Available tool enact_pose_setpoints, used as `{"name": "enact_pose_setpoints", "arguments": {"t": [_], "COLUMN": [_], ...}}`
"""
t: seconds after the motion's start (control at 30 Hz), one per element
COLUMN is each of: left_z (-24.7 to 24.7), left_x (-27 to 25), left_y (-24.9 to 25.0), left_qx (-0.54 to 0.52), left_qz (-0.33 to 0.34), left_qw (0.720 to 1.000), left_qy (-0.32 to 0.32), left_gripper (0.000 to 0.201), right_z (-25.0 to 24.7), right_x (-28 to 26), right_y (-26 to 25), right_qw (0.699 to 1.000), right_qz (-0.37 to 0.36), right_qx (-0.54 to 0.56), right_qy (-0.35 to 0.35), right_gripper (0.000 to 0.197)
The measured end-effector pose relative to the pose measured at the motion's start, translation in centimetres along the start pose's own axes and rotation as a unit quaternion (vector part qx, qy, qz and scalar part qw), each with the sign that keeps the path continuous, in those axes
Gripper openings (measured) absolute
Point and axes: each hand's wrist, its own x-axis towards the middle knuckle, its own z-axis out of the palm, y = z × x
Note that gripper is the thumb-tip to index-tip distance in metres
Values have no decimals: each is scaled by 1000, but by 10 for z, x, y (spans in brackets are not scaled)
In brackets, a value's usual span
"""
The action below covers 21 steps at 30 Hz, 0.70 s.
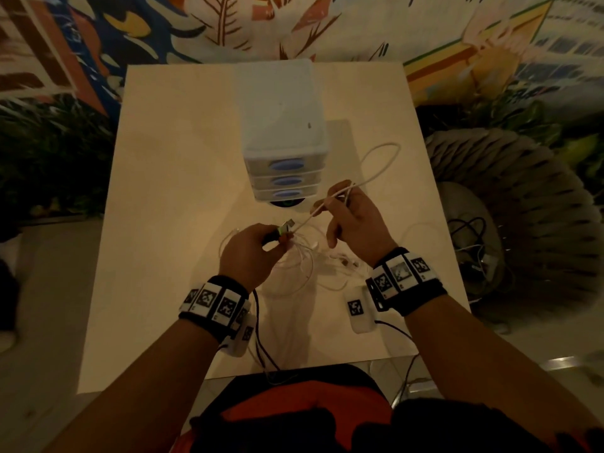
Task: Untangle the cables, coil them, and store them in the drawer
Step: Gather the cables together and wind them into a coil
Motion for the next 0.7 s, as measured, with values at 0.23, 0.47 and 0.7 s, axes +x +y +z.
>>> {"name": "enact_pose_setpoints", "arguments": {"t": [0.23,0.47,0.7], "left_z": [-7,-15,-30], "left_x": [1,-1,5], "left_y": [1,19,15], "left_qx": [-68,-209,-246], "left_qz": [-14,-28,-14], "left_qw": [997,977,967], "left_qy": [24,24,66], "left_gripper": [23,15,14], "right_z": [-7,9,4], "right_x": [-2,-11,7], "right_y": [8,44,61], "right_qw": [997,956,935], "right_qz": [68,46,-6], "right_qx": [-16,-281,-355], "right_qy": [18,-68,4], "right_gripper": [8,27,18]}}
